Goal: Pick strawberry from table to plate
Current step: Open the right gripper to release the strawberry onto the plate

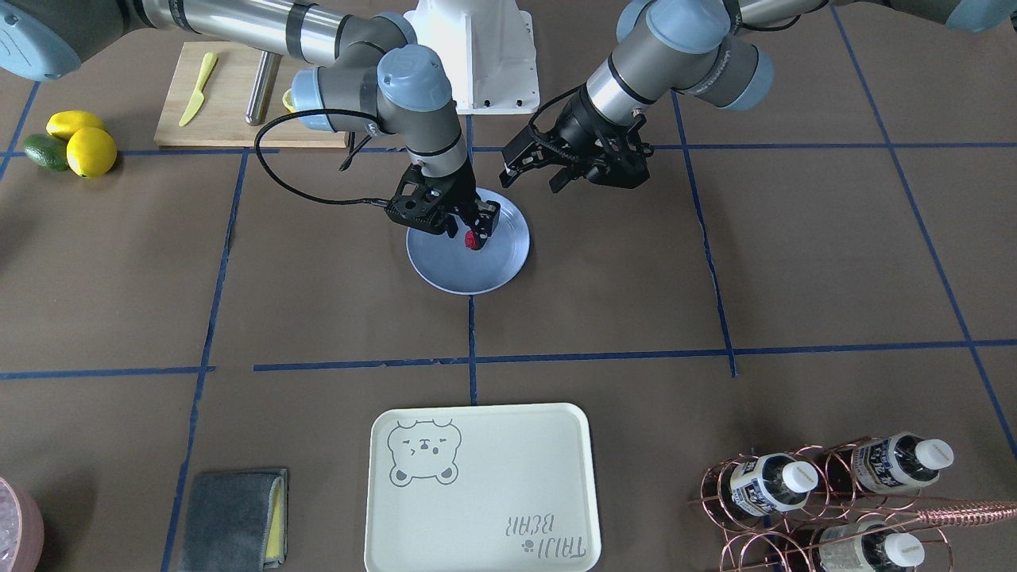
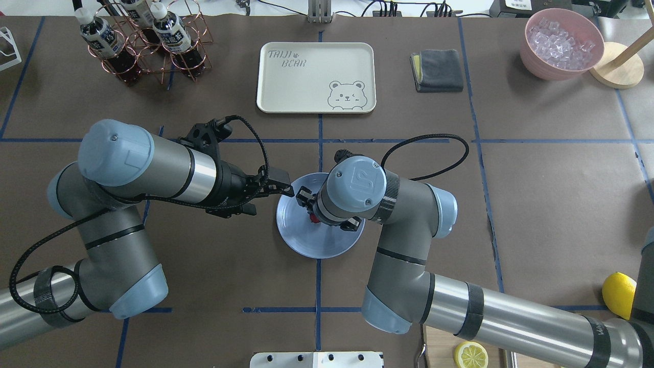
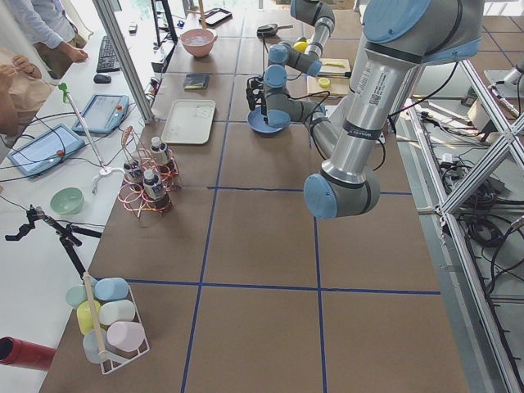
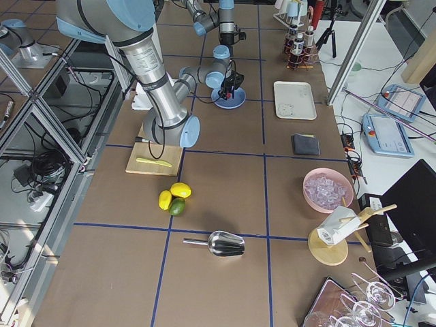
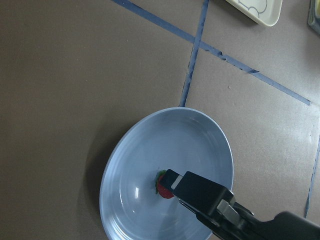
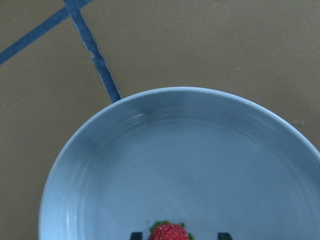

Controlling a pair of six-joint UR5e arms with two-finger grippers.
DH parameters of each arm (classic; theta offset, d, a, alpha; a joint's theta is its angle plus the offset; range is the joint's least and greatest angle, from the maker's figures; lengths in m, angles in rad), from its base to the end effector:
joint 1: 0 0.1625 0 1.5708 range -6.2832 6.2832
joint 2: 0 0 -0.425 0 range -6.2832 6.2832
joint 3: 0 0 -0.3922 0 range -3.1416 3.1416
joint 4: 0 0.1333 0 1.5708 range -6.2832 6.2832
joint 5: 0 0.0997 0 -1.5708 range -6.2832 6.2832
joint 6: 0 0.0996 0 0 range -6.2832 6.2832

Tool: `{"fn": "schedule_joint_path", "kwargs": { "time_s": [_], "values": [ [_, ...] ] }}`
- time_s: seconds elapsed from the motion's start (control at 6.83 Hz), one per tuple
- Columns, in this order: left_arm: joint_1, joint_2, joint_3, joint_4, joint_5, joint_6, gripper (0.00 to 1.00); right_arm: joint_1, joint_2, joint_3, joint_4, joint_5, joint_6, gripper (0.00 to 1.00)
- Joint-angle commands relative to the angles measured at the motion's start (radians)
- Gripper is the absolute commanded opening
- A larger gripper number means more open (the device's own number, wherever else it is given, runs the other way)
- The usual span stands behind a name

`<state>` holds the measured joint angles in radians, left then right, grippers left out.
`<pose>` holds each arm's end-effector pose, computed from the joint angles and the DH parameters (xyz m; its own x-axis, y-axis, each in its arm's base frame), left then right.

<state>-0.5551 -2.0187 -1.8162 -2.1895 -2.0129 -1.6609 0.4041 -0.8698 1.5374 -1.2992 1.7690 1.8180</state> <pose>0.4606 -0.3924 0.2216 0.2054 -0.2230 -0.9529 0.1439 0.9700 -0.1960 -0.6171 -0.3875 0.2217 0.4678 0.4610 0.7541 -0.3649 0.8778 -0.3102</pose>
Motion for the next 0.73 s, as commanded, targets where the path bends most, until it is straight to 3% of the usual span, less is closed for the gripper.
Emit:
{"fn": "schedule_joint_path", "kwargs": {
  "time_s": [0.0, 0.15, 0.29, 0.59],
  "values": [
    [-0.008, 0.0, 0.001, -0.001, -0.001, 0.0, 1.0, 0.013, -0.009, 0.044, -0.005, 0.007, -0.005, 1.0],
    [-0.022, 0.003, 0.0, -0.001, -0.003, 0.001, 1.0, 0.047, -0.058, 0.135, -0.006, 0.038, -0.006, 1.0],
    [-0.049, 0.043, -0.014, -0.004, -0.012, 0.021, 1.0, 0.115, -0.174, 0.252, -0.005, 0.12, -0.022, 1.0],
    [-0.077, 0.163, -0.083, -0.004, -0.012, 0.19, 1.0, 0.233, -0.495, 0.439, 0.0, 0.222, -0.295, 1.0]
  ]
}}
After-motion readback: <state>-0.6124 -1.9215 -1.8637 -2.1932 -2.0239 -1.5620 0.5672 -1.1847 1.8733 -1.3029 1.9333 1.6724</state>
